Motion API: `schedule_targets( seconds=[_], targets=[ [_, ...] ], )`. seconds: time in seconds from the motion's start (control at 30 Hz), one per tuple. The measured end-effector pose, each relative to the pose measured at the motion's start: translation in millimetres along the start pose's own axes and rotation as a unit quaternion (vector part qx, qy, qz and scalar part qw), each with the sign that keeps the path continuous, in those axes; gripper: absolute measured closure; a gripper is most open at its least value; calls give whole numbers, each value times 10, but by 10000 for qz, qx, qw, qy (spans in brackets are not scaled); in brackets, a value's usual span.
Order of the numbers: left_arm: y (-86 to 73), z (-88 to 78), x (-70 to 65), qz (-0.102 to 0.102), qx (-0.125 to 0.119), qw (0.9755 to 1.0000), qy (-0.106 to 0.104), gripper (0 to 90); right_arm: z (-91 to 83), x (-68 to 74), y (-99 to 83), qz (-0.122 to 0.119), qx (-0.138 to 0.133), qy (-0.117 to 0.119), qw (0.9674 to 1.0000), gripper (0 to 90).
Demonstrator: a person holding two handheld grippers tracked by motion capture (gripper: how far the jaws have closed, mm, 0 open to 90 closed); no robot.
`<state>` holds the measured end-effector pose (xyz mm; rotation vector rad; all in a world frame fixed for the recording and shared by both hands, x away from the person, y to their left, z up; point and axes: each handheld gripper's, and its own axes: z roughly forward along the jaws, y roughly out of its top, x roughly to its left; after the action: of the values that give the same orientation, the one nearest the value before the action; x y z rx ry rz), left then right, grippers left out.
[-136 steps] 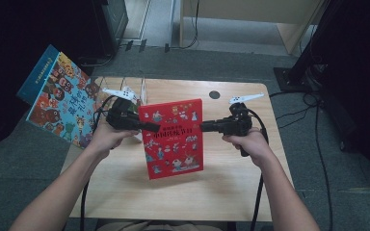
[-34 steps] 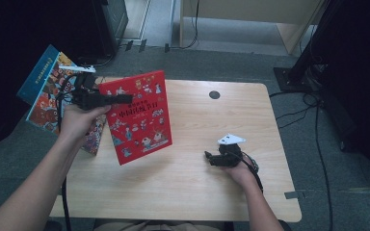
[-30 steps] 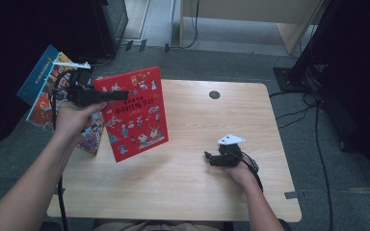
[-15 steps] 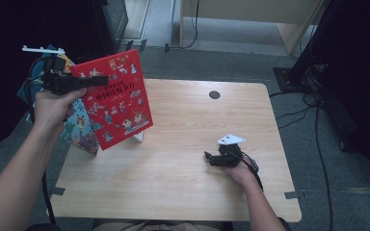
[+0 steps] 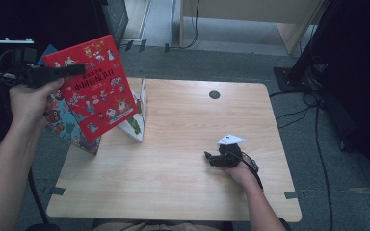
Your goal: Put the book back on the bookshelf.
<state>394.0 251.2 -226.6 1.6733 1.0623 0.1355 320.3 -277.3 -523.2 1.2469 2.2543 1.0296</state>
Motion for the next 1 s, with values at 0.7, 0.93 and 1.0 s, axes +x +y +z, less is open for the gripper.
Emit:
schedule_targets(
  seconds=[0.7, 0.93, 1.0],
  targets=[
    [7, -208, 217, -99, -270, 9921, 1218, 799, 0, 0, 0, -2, -1, 0, 10000, 203],
    [-42, -63, 246, -190, -202, 9917, 1259, 800, 0, 0, 0, -1, -1, -1, 10000, 203],
    [-62, 4, 243, -165, -132, 9912, 1306, 800, 0, 0, 0, -2, -2, 1, 10000, 203]
  ],
)
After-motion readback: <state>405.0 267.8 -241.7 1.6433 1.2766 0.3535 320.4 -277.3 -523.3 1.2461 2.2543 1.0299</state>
